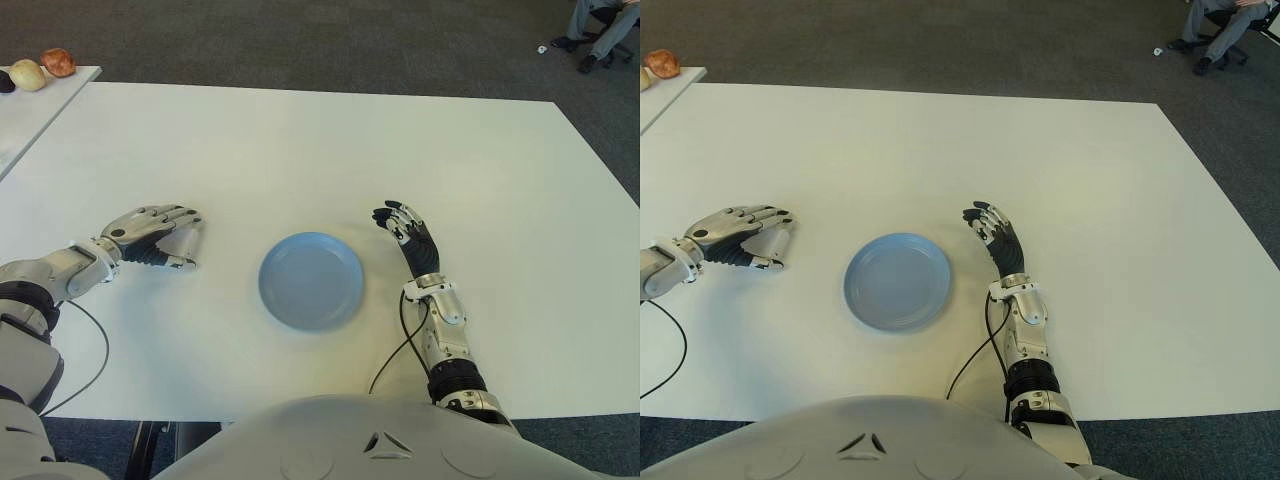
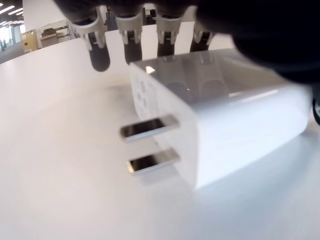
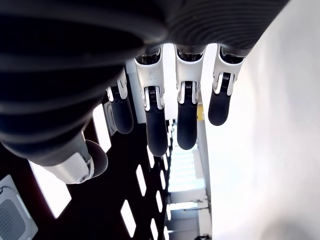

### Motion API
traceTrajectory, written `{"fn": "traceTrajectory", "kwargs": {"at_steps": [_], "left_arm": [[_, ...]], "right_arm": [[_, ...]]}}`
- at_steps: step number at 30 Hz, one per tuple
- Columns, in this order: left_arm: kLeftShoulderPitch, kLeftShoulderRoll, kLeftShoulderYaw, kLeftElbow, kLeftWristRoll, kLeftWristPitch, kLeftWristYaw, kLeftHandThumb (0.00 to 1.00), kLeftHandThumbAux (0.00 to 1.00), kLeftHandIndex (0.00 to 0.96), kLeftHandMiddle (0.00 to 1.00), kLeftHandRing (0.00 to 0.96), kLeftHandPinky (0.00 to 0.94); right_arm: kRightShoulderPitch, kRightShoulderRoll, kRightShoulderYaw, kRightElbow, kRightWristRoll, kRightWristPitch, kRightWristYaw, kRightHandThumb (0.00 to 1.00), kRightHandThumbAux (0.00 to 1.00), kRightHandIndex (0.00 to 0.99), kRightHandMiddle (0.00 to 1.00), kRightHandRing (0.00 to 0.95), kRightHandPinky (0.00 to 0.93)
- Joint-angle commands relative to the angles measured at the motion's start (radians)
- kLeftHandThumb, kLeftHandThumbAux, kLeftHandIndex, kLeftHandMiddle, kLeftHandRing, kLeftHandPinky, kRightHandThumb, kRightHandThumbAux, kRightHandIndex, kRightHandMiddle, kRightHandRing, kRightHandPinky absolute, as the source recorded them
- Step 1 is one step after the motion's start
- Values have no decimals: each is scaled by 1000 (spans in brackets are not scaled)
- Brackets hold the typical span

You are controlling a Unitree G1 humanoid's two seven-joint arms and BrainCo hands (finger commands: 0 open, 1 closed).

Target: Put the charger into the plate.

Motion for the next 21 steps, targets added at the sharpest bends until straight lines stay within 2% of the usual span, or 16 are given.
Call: {"fn": "traceTrajectory", "kwargs": {"at_steps": [1,21], "left_arm": [[0,13,-12,11,15,-13,43,343,224,0,0,2,120],[-16,87,-27,1,57,-56,152,349,232,0,0,0,54]], "right_arm": [[53,-1,-5,60,9,46,-3,0,582,223,346,288,225],[42,-3,-6,79,8,46,-5,0,576,227,347,285,223]]}}
